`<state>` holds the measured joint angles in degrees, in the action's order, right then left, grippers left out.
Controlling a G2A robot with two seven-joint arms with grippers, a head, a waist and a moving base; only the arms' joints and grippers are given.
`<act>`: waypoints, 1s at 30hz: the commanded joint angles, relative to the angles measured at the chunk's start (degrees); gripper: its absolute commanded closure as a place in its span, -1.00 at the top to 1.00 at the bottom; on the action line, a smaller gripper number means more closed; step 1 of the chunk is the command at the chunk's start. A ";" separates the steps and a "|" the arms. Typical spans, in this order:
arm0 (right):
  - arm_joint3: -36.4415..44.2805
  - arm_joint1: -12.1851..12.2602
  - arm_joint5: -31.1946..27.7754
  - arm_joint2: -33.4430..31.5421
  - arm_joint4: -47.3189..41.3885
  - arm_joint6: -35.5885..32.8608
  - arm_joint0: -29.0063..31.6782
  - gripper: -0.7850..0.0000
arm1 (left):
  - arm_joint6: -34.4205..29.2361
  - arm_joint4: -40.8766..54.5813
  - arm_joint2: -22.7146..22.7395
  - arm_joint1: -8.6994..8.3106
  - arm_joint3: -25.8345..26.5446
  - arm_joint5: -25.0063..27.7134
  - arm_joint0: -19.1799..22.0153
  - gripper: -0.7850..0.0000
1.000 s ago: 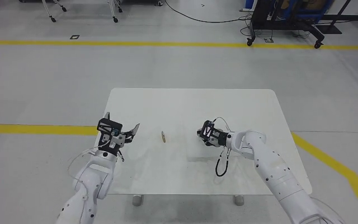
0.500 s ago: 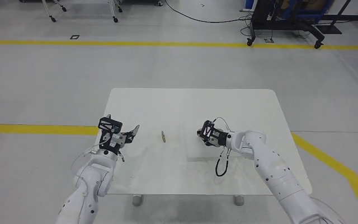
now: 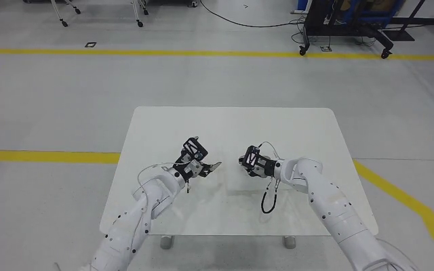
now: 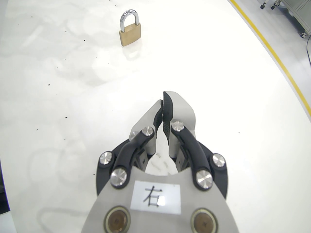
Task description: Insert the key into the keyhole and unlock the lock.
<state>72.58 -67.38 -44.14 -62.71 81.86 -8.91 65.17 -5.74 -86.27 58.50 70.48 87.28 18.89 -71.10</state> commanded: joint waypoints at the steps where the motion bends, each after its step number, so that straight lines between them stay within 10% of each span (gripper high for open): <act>1: 0.00 0.00 0.00 0.00 0.00 0.00 0.00 -1.00 | 0.56 -0.95 -2.69 0.66 -2.61 -0.51 2.29 1.00; 11: 0.00 0.00 0.00 0.00 0.00 0.00 0.00 -1.00 | 5.09 -0.99 -7.84 2.76 -13.00 -3.33 6.05 1.00; 30: 2.43 0.32 3.47 -0.28 0.06 4.51 2.28 -1.00 | 4.35 -7.24 -12.71 5.04 -16.25 -8.05 8.41 1.00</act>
<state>75.00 -67.08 -40.76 -62.89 82.07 -4.54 67.41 -1.19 -93.50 45.84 75.44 71.04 10.98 -62.73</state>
